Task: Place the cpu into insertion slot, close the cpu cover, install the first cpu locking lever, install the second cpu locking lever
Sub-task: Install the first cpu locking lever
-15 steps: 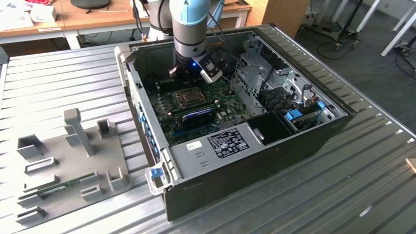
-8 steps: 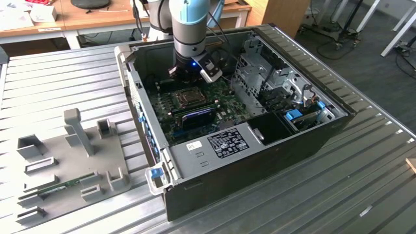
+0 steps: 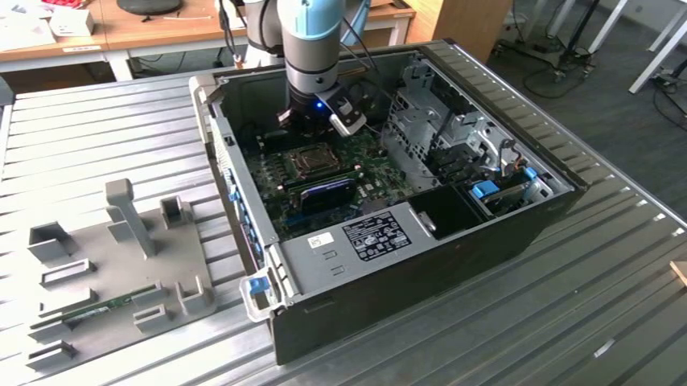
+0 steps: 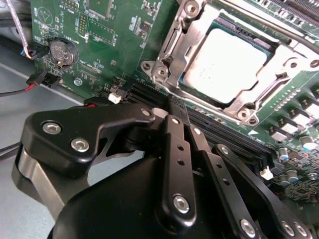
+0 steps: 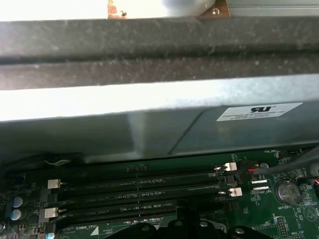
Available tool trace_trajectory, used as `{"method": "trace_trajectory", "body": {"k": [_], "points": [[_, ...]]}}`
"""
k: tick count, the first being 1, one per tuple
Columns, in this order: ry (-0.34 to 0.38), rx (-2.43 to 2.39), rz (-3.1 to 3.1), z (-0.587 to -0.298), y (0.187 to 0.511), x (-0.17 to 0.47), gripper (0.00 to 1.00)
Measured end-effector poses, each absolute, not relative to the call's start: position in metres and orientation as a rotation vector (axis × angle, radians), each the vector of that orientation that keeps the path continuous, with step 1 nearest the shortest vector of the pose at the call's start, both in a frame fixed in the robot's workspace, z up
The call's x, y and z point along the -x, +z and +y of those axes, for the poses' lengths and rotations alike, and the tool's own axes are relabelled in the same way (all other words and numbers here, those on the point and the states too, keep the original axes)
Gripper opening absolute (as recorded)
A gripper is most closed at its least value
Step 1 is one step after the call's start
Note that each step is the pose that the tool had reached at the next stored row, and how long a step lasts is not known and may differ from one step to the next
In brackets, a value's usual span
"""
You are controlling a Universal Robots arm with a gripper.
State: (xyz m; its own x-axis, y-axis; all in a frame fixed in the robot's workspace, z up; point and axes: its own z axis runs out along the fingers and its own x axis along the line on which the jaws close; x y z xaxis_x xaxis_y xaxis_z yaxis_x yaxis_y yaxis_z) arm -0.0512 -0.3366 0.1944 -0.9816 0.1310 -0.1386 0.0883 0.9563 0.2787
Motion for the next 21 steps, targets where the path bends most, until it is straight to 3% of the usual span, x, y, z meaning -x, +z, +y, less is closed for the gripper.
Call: {"method": "trace_trajectory", "body": {"k": [21], "points": [[0.401,-0.259,2.936,-0.3342,0.1949,0.0524,0.11]]}}
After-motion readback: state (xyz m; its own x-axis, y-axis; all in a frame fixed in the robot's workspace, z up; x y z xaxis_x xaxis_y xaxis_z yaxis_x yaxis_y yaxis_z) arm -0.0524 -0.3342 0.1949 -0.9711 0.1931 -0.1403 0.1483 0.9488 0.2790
